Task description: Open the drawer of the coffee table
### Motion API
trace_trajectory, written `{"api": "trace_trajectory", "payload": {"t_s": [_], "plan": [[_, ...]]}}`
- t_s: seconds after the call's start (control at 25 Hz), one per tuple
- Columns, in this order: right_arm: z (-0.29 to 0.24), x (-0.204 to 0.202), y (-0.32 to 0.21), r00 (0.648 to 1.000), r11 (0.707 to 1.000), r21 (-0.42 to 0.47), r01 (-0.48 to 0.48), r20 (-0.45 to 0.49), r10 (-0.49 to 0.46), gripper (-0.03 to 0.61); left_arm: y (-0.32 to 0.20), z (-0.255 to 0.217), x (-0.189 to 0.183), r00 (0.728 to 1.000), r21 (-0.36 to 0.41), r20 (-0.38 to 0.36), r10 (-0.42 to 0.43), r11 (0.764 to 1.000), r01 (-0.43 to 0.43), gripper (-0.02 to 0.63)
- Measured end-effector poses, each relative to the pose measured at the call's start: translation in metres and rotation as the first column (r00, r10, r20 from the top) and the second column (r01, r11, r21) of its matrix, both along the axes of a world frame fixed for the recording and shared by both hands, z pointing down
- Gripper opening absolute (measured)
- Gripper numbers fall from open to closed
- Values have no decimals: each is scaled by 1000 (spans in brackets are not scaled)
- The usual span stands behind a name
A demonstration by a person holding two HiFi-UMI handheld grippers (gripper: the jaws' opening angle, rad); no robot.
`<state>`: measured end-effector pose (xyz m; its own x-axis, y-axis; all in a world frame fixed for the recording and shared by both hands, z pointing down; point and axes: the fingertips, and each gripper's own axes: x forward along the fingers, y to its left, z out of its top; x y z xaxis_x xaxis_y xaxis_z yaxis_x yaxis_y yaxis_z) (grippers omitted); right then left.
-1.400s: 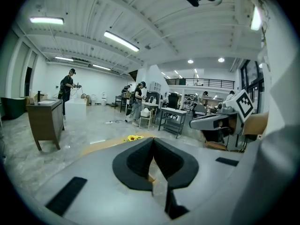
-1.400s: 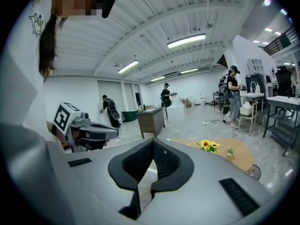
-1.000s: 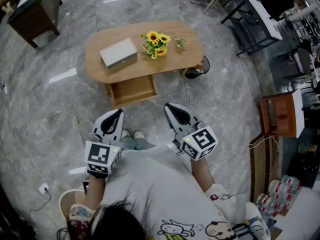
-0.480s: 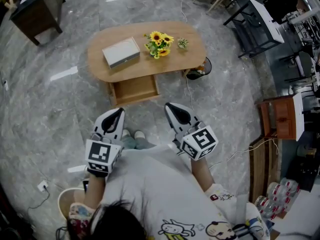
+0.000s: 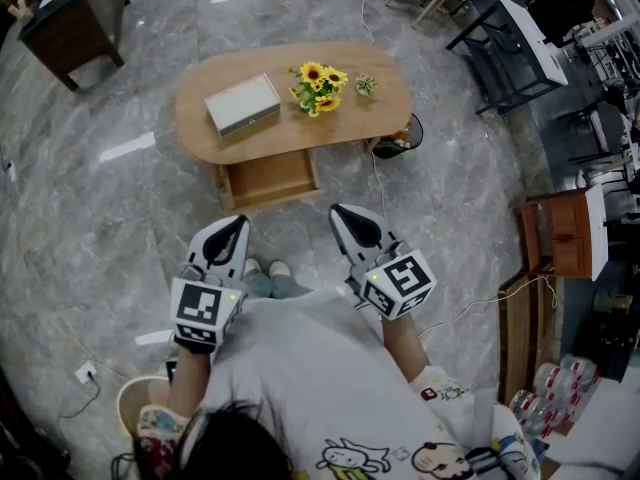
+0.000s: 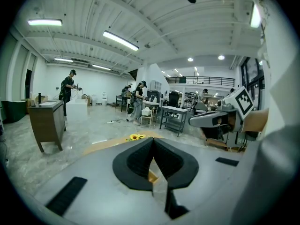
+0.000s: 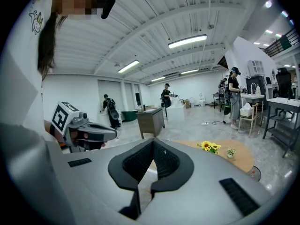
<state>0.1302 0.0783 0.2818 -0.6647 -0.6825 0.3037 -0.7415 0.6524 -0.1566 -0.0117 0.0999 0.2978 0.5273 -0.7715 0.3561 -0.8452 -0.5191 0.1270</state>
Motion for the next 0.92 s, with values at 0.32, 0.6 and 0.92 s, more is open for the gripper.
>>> {"api": "trace_trajectory", "payload": {"t_s": [0.32,0.6,0.92], "plan": [[1,1,3,1000,1000,4,-11,0,11,-2,3,1,-3,1000,0,3,-2,1000,2,5],[1,-1,3,1000,1000,3,-15,-5,15,-2,2,1,-5,1000,-5,-1,-2,1000,2,5],[0,-3,6,1000,1000,8,-23,-13,24,-2,4,1,-8,1000,-2,0,1,1000,-1,5]]}}
